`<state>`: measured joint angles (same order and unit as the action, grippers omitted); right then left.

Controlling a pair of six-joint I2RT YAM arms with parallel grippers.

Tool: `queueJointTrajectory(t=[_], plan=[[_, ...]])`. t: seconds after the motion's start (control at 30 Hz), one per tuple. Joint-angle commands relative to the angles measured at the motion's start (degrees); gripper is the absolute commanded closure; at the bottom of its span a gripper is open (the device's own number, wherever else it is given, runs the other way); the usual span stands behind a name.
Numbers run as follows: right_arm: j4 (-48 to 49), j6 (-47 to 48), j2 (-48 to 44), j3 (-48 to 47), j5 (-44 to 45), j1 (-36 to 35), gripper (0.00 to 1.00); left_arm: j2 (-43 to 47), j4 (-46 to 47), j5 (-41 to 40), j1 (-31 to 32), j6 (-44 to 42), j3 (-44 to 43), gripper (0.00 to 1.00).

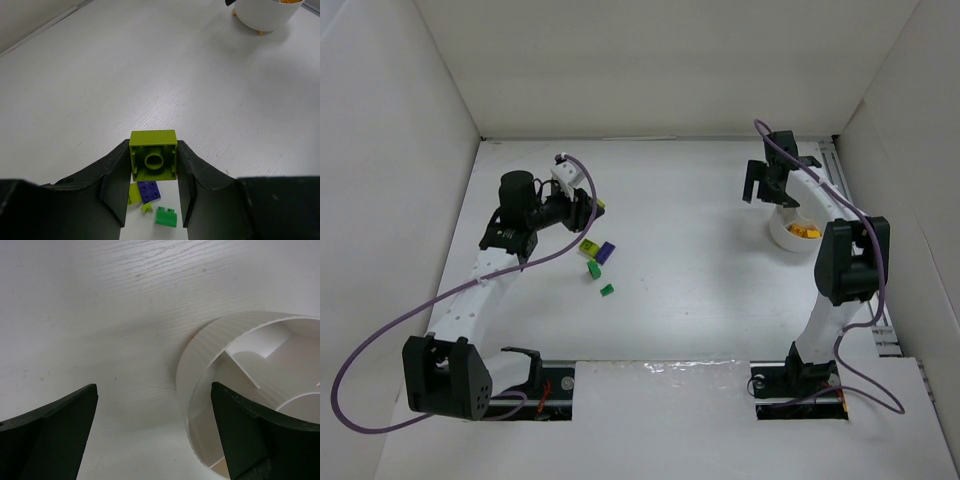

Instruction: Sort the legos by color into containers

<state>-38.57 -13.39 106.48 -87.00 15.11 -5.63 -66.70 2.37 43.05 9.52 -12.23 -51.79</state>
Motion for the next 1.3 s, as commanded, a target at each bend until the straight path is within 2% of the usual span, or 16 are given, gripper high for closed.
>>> queueJointTrajectory(t=[0.0,0.13,0.37,0.57,0.9,1.27], plan=[[-0.27,2.48,-1.44,-1.69,-3.41,-0.17,0.01,0.16,2.46,0.55,-0.11,0.11,-1.38,1.0],[-2.56,7.05,-4.08,1.04,-8.08,-0.79,0.01,0.16,2.46,0.55,-0.11,0.1,-1.38,1.0],[-6.52,13.38,-7.33,4.3,-11.15,-1.4,0.01,-0.36,2.99,0.55,-0.11,0.1,-1.38,1.0],[-10.65,20.23,-8.48,4.82,-18.36,3.25,0.01,-0.36,2.99,1.07,-0.11,0.63,-1.38,1.0],[-12.94,30.87,-10.24,6.67,-20.21,9.05,0.01,-0.36,3.52,1.6,-0.11,0.63,-0.86,1.0],[-17.68,42.2,-16.29,6.67,-27.5,9.67,0.01,-0.36,3.52,2.13,-0.11,1.15,-0.86,1.0]])
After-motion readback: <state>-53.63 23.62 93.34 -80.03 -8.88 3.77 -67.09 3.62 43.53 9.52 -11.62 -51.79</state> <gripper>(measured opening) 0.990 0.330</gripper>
